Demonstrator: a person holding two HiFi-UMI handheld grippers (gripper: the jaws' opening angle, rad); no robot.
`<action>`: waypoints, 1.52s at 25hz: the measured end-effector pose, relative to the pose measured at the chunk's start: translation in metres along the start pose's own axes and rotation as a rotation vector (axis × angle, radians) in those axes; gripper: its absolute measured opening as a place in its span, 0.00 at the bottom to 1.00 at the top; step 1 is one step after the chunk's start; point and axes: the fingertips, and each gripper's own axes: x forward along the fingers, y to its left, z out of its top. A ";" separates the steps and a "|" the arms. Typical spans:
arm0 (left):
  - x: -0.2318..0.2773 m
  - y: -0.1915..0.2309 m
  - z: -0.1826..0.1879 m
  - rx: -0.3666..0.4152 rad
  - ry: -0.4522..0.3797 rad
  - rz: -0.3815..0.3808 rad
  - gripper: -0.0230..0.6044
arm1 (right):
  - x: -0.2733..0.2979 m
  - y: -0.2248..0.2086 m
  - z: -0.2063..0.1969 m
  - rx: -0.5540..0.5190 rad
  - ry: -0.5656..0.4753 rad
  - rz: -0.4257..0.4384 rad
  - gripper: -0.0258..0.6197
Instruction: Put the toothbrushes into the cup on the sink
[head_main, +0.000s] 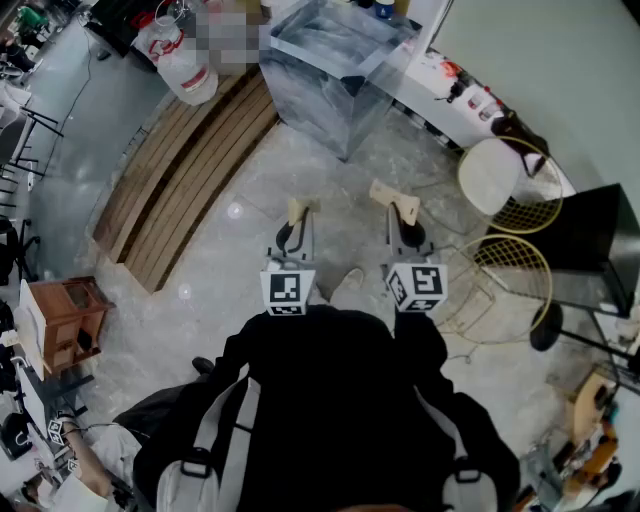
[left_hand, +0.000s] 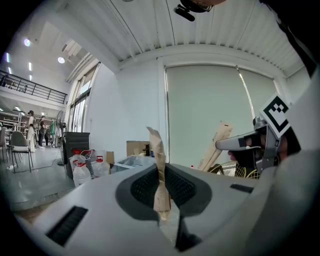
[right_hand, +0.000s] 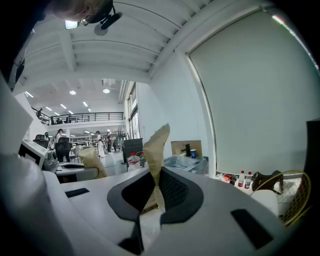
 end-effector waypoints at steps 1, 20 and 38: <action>0.001 -0.002 0.000 0.010 0.003 -0.002 0.09 | -0.001 -0.002 0.001 0.012 -0.005 0.008 0.09; 0.035 -0.034 0.008 0.049 -0.013 0.019 0.09 | 0.019 -0.045 0.010 0.045 -0.064 0.076 0.09; 0.188 0.012 0.016 -0.009 -0.040 0.003 0.09 | 0.153 -0.086 0.021 -0.027 -0.017 0.116 0.09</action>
